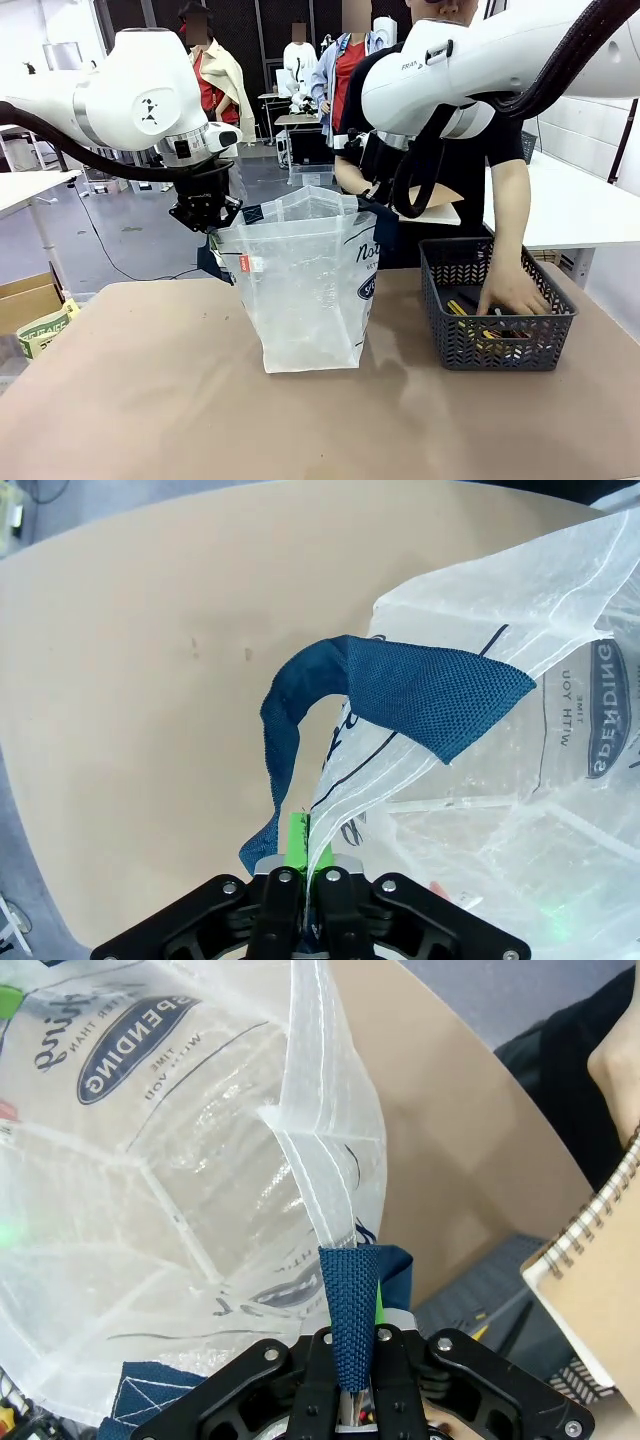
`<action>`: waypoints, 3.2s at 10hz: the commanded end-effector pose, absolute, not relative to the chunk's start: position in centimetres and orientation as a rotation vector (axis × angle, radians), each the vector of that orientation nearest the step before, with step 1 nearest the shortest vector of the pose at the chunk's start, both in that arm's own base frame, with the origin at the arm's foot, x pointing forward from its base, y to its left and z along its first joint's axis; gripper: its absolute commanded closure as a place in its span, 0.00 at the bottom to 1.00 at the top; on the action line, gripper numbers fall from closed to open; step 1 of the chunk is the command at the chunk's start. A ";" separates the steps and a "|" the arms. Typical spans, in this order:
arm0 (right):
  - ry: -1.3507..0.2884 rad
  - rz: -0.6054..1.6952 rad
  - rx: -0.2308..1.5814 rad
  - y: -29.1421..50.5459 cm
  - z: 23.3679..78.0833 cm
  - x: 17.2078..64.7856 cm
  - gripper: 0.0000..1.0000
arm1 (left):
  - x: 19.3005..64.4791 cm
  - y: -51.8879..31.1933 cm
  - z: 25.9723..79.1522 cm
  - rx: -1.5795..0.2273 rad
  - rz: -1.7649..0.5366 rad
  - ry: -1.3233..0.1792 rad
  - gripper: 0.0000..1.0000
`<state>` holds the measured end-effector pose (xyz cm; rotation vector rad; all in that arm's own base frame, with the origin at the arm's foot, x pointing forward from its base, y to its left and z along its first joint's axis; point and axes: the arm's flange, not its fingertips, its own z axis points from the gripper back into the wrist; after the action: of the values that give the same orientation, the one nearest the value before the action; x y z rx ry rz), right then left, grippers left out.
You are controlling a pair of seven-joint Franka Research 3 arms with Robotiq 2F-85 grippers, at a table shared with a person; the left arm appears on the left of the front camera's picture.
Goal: Transfer purchased items from the store into the shopping bag.
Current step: Move the Reusable shopping bag to the right side of the table.
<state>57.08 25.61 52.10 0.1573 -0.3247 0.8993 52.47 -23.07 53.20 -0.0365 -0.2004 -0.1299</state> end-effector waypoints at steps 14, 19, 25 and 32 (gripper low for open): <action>-0.353 1.053 0.126 25.1 51.8 56.2 1.00 | 54.3 -22.3 54.5 -0.160 -0.327 -0.134 1.00; -0.353 1.034 0.123 25.1 51.7 56.2 1.00 | 54.1 -22.8 54.2 -0.146 -0.322 -0.143 1.00; -0.338 1.027 0.134 25.7 52.2 56.8 1.00 | 54.1 -22.8 54.2 -0.146 -0.322 -0.143 1.00; -0.301 1.085 0.110 25.5 52.4 56.9 1.00 | 53.7 -21.7 54.5 -0.122 -0.405 -0.130 1.00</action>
<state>56.66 25.80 52.30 0.1346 -0.3214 1.0485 53.84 -22.68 54.18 -0.1369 -0.1312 -0.3767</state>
